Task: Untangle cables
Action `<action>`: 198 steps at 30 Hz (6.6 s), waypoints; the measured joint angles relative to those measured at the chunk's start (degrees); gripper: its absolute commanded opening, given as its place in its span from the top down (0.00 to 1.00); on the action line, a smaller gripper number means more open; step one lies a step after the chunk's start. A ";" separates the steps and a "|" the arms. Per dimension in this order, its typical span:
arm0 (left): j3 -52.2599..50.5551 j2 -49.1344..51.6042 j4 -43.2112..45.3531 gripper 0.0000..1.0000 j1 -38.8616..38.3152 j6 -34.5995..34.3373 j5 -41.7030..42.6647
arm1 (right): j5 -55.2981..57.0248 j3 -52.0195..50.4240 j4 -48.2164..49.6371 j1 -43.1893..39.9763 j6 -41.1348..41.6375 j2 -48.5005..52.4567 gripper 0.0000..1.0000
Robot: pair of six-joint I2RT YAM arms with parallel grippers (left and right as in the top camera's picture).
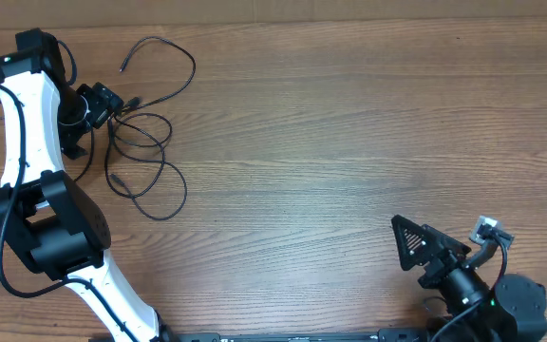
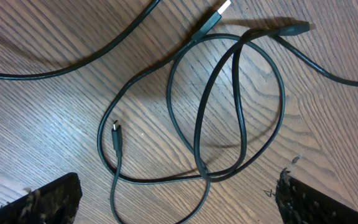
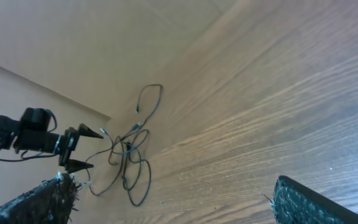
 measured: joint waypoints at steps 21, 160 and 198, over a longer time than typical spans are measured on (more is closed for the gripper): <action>0.00 0.00 0.00 0.00 0.00 0.00 0.00 | 1.90 -7.67 34.77 0.26 -3.98 -4.44 0.00; 0.00 0.00 0.00 0.00 -0.02 0.00 0.00 | 2.78 -27.82 41.13 0.24 -36.09 -4.50 0.00; 0.00 0.00 0.00 0.01 0.00 0.00 0.00 | 2.78 -27.82 41.09 0.24 -36.04 -4.50 0.00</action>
